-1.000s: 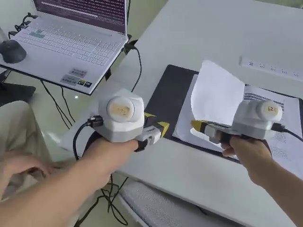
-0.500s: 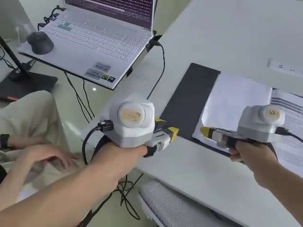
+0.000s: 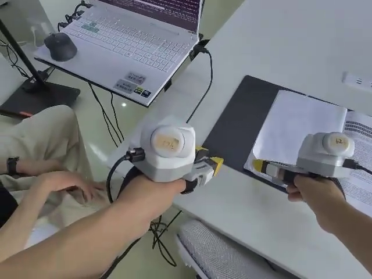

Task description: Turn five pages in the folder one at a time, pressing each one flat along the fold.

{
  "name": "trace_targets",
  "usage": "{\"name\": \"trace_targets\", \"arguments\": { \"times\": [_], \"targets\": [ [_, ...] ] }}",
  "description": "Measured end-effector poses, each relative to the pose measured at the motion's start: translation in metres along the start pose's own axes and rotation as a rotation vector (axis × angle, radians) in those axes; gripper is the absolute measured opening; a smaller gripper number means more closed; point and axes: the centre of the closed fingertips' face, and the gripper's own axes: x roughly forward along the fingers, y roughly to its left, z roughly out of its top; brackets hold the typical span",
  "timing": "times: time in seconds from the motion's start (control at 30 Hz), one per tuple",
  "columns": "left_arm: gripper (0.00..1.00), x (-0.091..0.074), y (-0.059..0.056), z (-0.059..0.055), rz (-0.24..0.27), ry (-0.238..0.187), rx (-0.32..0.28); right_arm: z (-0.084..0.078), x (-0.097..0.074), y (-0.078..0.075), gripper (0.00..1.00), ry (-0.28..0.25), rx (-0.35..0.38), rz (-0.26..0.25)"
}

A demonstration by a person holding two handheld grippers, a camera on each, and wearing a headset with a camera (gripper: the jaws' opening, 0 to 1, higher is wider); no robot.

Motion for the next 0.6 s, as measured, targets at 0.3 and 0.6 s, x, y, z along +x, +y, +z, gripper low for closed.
{"name": "trace_targets", "arguments": {
  "times": [0.3,0.6],
  "targets": [
    [0.17,0.003,-0.005,-0.003,-0.002,0.015,0.005,-0.006,-0.002,0.023,0.07,-0.006,0.027,0.083],
    [0.17,0.018,-0.015,-0.007,-0.023,0.042,0.024,0.0,-0.025,0.032,0.09,-0.059,0.054,0.098]
  ]
}}
